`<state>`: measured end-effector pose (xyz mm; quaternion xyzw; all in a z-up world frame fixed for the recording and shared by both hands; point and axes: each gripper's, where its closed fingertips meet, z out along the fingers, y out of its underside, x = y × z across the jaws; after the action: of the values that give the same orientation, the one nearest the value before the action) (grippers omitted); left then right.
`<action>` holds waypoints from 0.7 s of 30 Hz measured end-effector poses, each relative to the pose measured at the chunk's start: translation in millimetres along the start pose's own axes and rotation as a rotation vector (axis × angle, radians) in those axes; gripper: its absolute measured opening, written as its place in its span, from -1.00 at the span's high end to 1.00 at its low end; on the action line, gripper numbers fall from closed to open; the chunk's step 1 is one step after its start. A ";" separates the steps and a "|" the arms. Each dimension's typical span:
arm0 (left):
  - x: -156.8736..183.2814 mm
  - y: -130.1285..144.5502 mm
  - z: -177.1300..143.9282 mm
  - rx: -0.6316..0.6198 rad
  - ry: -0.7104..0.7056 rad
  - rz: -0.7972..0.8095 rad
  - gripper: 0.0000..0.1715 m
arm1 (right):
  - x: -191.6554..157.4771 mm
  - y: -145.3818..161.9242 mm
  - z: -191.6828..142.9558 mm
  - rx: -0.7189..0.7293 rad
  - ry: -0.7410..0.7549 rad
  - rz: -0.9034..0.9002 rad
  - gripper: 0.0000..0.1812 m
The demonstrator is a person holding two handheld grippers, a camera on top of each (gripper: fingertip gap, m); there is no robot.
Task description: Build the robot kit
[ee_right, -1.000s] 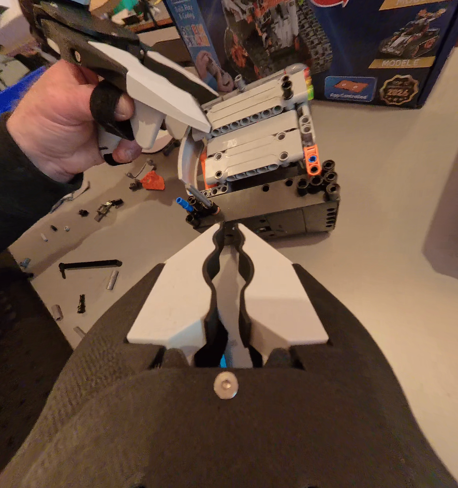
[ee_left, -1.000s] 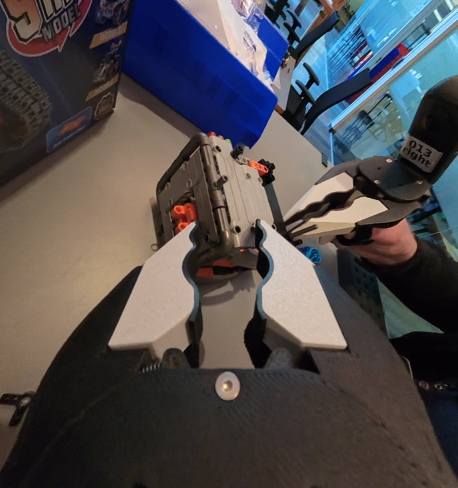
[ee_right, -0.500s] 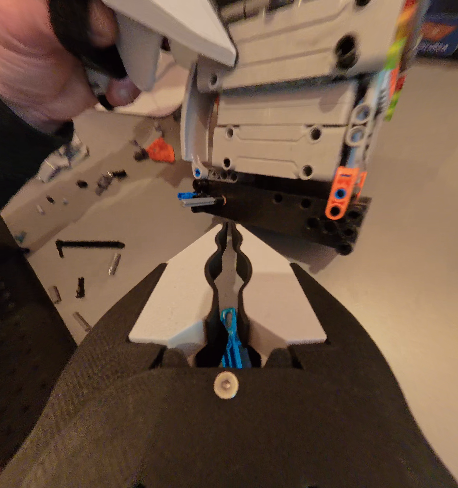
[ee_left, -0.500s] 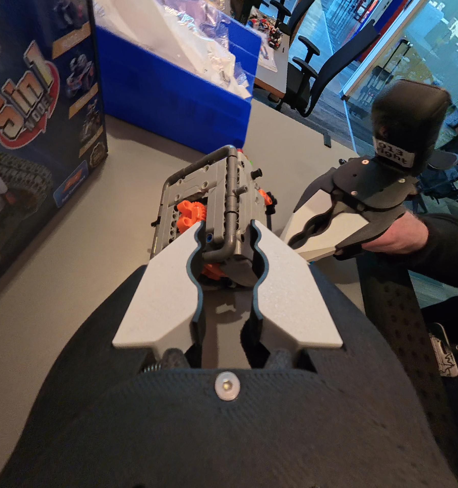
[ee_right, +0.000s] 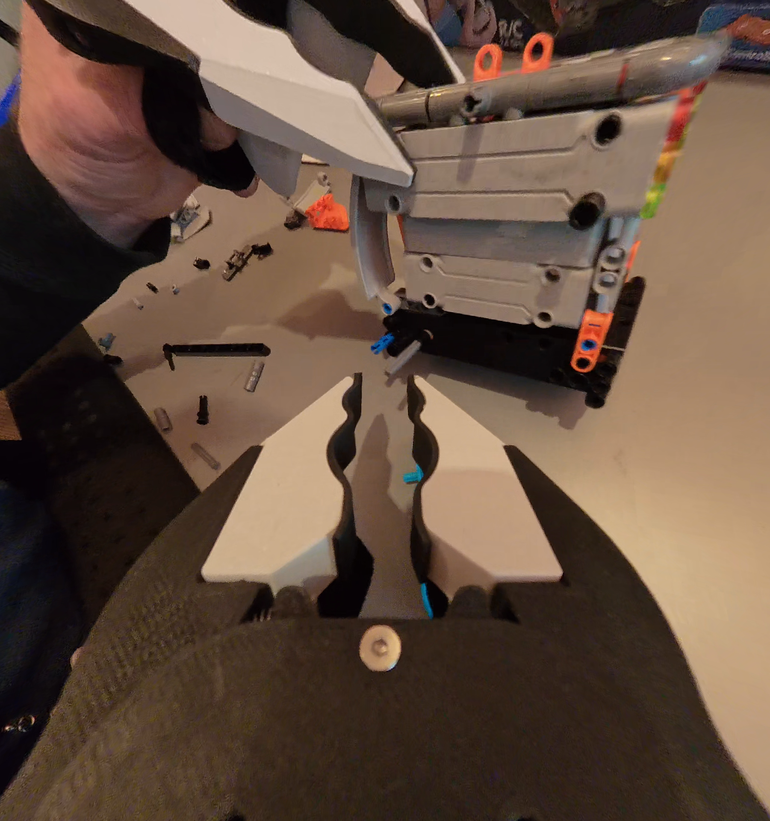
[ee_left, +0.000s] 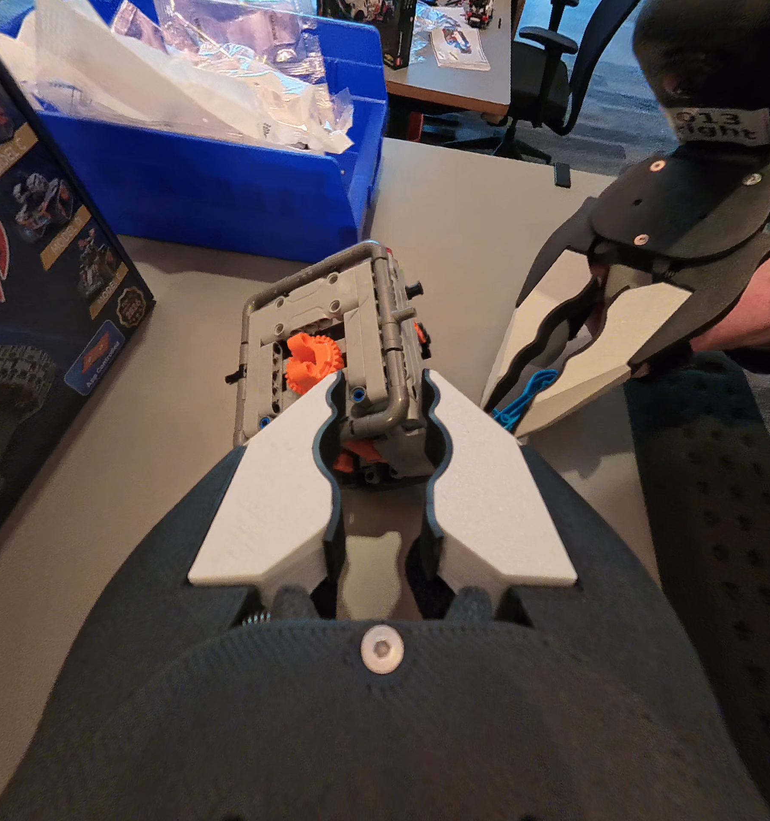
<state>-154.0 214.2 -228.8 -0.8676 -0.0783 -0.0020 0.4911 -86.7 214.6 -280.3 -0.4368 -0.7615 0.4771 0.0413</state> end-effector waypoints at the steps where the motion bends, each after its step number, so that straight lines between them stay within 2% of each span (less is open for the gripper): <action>1: 3.4 0.3 0.6 -0.003 -0.014 0.014 0.64 | -2.2 3.3 3.3 -0.010 -0.001 0.002 0.80; 6: 23.0 4.9 4.8 -0.031 -0.048 0.082 0.65 | 3.5 16.8 19.8 -0.025 0.051 0.025 1.00; 9: 32.4 10.5 6.6 -0.051 -0.026 0.079 0.65 | 8.5 28.9 26.3 -0.069 0.076 0.033 1.00; 13: 36.9 8.3 -6.5 -0.031 -0.030 0.097 0.54 | 8.7 30.6 24.9 -0.080 0.104 0.021 0.96; 17: 8.7 -7.7 -34.7 0.079 -0.097 0.058 0.54 | 8.5 30.1 29.6 -0.085 0.135 0.038 0.86; 19: -15.8 -4.2 -39.3 0.109 -0.107 -0.032 0.54 | 8.6 29.1 34.7 -0.083 0.147 0.046 0.86; 21: -34.6 5.7 -37.0 0.126 -0.111 -0.106 0.68 | 7.9 27.0 39.4 -0.076 0.169 0.033 0.92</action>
<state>-184.7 175.2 -217.3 -0.8285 -0.1514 0.0248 0.5386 -93.5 197.4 -325.0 -0.4894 -0.7654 0.4100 0.0810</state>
